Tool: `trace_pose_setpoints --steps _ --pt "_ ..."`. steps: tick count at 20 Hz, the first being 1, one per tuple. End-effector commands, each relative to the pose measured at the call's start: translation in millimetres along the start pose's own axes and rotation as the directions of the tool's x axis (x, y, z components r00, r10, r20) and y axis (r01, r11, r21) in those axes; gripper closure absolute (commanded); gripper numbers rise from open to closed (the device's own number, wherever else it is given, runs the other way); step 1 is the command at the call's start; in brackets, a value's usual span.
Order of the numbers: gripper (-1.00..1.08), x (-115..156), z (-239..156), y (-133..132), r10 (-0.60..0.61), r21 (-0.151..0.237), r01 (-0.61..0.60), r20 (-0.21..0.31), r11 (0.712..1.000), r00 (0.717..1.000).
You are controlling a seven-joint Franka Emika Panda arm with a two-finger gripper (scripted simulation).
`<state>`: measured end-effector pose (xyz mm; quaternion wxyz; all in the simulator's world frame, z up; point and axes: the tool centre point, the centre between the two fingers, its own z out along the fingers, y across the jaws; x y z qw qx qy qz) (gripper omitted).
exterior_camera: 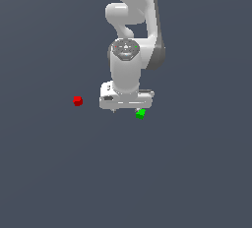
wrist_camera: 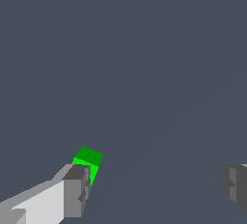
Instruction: Stack the red cube on top of the green cube.
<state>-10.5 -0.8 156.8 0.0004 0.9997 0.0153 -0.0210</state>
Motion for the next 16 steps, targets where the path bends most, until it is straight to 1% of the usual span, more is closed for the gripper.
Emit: trace_pose_setpoints --steps 1,5,9,12,16 --pt "-0.92 0.0 0.0 0.0 0.000 0.000 0.000 0.000 1.000 1.000" --pt "-0.92 -2.5 1.2 3.4 -0.001 0.000 0.001 -0.001 1.000 1.000" --pt "-0.92 -10.2 4.7 13.9 -0.005 0.000 0.005 -0.002 1.000 1.000" --pt "-0.92 -19.7 9.3 27.2 -0.010 0.000 0.010 -0.004 1.000 1.000" --pt "-0.92 -37.4 17.8 52.3 -0.020 -0.001 0.020 -0.008 1.000 1.000"
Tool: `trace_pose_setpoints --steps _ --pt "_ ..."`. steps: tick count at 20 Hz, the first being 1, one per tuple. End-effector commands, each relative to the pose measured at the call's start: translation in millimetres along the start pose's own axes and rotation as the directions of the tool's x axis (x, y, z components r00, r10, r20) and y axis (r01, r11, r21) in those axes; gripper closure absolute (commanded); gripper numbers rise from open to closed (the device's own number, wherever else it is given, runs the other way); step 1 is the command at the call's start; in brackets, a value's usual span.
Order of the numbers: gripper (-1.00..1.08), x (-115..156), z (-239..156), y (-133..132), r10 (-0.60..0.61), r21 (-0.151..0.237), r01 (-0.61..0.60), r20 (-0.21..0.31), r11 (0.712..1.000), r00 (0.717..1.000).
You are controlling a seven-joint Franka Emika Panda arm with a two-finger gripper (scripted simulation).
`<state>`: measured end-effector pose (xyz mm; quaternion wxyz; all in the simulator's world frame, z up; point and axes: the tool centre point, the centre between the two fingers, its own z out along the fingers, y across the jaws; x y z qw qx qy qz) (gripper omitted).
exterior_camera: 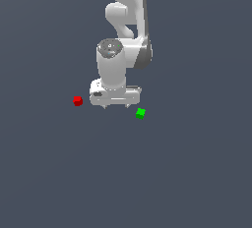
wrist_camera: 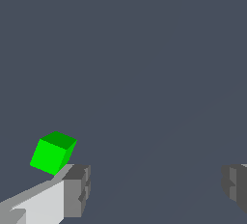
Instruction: Stack the red cube on top of the green cube.
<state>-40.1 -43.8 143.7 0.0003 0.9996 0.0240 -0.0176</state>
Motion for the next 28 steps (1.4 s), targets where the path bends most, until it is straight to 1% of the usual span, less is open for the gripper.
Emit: trace_pose_setpoints --steps 1,12,18,23,28 --pt "-0.92 -12.7 5.9 17.5 -0.006 0.000 0.006 -0.003 1.000 1.000" --pt "-0.92 -79.5 39.6 117.4 -0.043 -0.003 0.043 -0.018 0.999 0.999" --pt "-0.92 -110.2 57.1 169.6 -0.062 -0.004 0.062 -0.025 0.998 0.998" --pt "-0.92 -127.4 67.9 202.0 -0.074 -0.004 0.074 -0.030 0.997 0.997" --pt "-0.92 -137.6 75.1 223.3 -0.082 -0.004 0.082 -0.033 0.997 0.996"
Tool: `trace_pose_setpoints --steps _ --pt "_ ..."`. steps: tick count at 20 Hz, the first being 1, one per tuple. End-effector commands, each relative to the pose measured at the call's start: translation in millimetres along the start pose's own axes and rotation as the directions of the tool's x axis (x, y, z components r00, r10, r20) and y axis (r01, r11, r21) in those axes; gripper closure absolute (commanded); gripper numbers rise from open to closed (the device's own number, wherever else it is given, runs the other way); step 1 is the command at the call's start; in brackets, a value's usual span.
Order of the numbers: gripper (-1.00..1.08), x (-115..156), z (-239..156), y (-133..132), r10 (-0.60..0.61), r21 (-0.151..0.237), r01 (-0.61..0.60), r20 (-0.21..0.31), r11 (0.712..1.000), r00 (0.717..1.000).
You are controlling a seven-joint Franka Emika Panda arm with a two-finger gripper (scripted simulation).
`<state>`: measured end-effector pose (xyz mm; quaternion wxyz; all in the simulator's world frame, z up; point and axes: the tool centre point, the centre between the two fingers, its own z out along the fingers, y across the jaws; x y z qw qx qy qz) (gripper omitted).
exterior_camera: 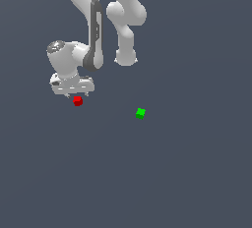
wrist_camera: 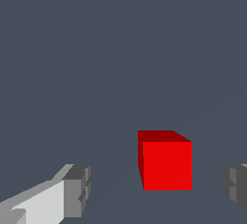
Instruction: Stack the red cube on top of the green cube.
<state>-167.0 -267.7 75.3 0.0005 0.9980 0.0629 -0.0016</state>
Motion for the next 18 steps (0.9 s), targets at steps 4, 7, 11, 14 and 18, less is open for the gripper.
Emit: trace_pose_setpoints --steps 4,7,11,14,18 --pt "-0.92 -7.7 4.8 14.3 -0.007 0.000 0.007 -0.003 1.000 1.000" --pt "-0.92 -8.7 5.4 16.4 -0.008 0.000 0.008 -0.003 1.000 1.000" --pt "-0.92 -8.5 7.7 15.4 -0.006 0.000 0.006 -0.003 1.000 1.000" --pt "-0.92 -8.7 15.6 15.4 -0.006 0.000 0.006 -0.003 1.000 1.000" --pt "-0.92 -8.9 33.7 15.5 -0.006 0.001 0.006 -0.003 1.000 1.000"
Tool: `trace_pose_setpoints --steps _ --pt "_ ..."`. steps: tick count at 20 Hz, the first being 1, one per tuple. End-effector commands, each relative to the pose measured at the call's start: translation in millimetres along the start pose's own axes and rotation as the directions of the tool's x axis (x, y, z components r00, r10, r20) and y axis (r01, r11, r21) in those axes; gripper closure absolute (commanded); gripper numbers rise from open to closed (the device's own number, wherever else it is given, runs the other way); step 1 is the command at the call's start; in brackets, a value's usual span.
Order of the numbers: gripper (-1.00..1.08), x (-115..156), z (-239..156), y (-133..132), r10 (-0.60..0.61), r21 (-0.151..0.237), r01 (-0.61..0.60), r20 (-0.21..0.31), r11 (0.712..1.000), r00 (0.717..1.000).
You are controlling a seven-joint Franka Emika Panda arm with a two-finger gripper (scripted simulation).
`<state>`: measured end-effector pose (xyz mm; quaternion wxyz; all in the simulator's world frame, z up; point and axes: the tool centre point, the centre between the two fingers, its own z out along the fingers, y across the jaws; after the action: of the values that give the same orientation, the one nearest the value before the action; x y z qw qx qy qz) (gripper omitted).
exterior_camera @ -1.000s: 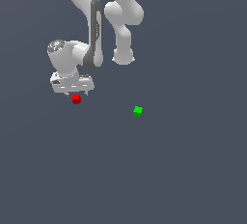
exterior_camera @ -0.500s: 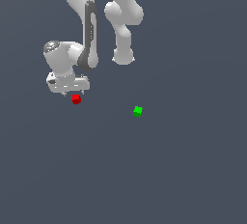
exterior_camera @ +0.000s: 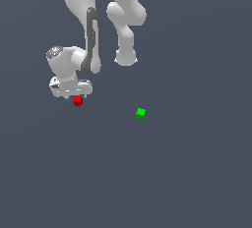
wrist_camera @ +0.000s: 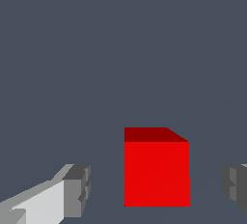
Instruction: Stack the red cube on top of the green cube.
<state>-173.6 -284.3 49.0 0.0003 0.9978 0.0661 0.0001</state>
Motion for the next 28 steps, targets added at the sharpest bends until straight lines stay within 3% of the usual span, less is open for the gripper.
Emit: trace_pose_setpoints --steps 1,9,10,28 --pt "-0.92 -0.3 12.1 -0.2 0.000 0.001 0.000 0.000 1.000 1.000" --pt "-0.92 0.3 29.2 0.5 -0.001 0.001 0.001 0.000 1.000 1.000" --pt "1.08 0.3 29.2 0.5 -0.001 0.001 0.001 0.000 1.000 1.000" --pt "1.08 -0.2 12.5 0.5 -0.001 0.000 0.001 0.000 1.000 1.000"
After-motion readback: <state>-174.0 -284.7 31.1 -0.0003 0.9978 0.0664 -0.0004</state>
